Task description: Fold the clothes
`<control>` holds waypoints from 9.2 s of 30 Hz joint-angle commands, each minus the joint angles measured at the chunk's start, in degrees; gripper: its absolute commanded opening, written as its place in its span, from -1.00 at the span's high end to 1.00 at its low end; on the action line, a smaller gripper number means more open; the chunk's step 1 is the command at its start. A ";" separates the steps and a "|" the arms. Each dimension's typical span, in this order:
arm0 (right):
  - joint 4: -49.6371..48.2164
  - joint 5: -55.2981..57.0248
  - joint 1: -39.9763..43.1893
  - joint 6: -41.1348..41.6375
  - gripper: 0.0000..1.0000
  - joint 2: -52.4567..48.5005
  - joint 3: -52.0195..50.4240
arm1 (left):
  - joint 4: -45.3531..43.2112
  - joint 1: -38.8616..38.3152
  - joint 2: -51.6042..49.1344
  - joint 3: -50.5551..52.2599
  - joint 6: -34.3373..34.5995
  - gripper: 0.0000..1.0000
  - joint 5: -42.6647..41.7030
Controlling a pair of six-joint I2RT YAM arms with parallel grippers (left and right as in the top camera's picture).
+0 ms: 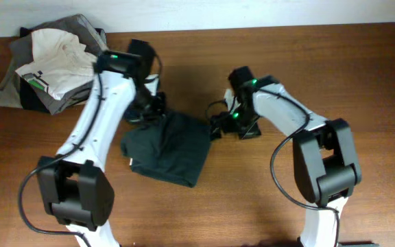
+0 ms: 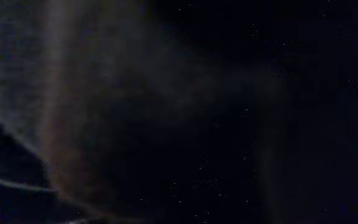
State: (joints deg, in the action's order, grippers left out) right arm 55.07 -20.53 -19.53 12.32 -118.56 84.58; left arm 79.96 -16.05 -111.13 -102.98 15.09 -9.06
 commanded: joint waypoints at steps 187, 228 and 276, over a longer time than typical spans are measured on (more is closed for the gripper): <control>37.24 20.50 22.18 1.42 -0.97 9.46 37.57 | -3.13 -23.71 3.10 29.70 -25.90 0.79 -27.17; 34.88 19.65 22.18 0.09 -0.97 9.44 37.57 | -4.15 1.95 -22.99 8.24 -40.26 -0.99 -31.95; 37.29 19.65 22.18 0.13 -0.97 9.44 37.46 | -38.84 24.24 -23.21 -38.18 -14.21 0.98 -10.27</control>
State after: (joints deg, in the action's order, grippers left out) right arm 92.18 -0.38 2.59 12.82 -110.00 121.51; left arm 41.28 6.83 -134.61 -139.39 -2.24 -19.20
